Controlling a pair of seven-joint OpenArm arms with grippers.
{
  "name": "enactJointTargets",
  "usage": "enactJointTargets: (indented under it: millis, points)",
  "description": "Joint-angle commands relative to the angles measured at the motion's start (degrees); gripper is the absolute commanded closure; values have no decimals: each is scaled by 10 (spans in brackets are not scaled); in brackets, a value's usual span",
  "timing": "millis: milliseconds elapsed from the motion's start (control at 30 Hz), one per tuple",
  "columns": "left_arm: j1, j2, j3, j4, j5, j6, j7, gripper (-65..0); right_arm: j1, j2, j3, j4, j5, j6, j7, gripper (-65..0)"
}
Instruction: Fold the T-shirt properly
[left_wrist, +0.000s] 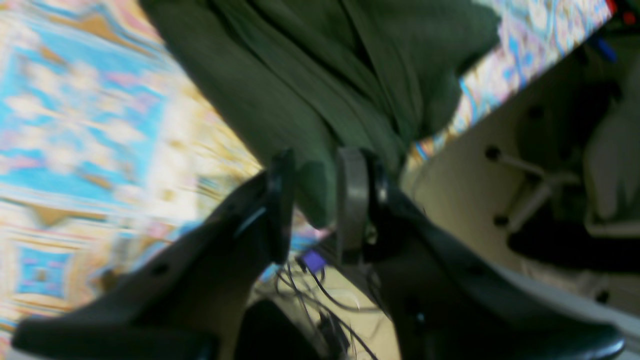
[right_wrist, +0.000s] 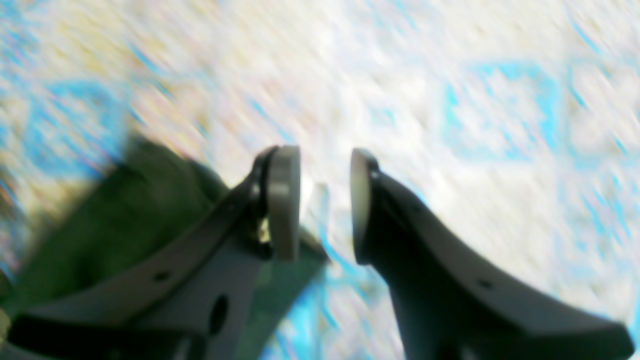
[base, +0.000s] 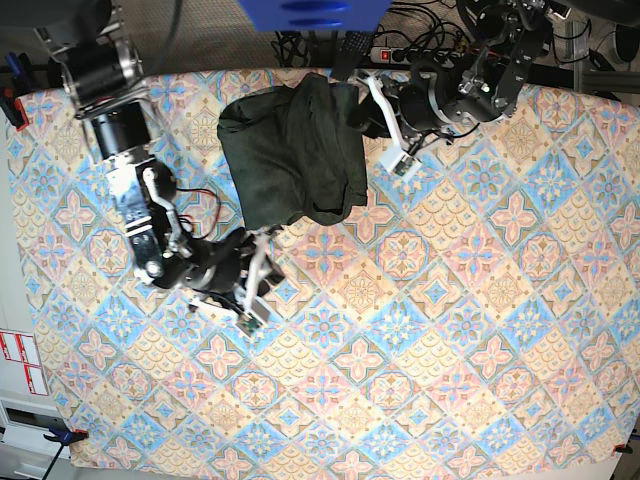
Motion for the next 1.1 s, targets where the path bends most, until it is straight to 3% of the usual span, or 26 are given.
enactJointTargets:
  millis: [0,100,433,633,767,1067]
  points:
    - [-4,-1,5,10,-3,-3,-11,-133,5,1,1,15,8,5,10,-166]
    - [-16,6,37,10,-3,-2,-11,-133,-12,18,1,17,8,5,12,-167]
    - [-28,33,51,8,-5,-1,-10,-133,-39,16,-10,-12,7,5,9,-169]
    - [-33,44,77,8,0,-2,-11,-133,-35,16,-102,-32,7,5,13,-166]
    - [-52,47,120,-27,2,0,-10,-133,-31,16,-106,-33,7,5,14,-166]
    - [-64,44,127,-81,71,0,-11,-129,-20,18,-113,-26,8,5,7,-165]
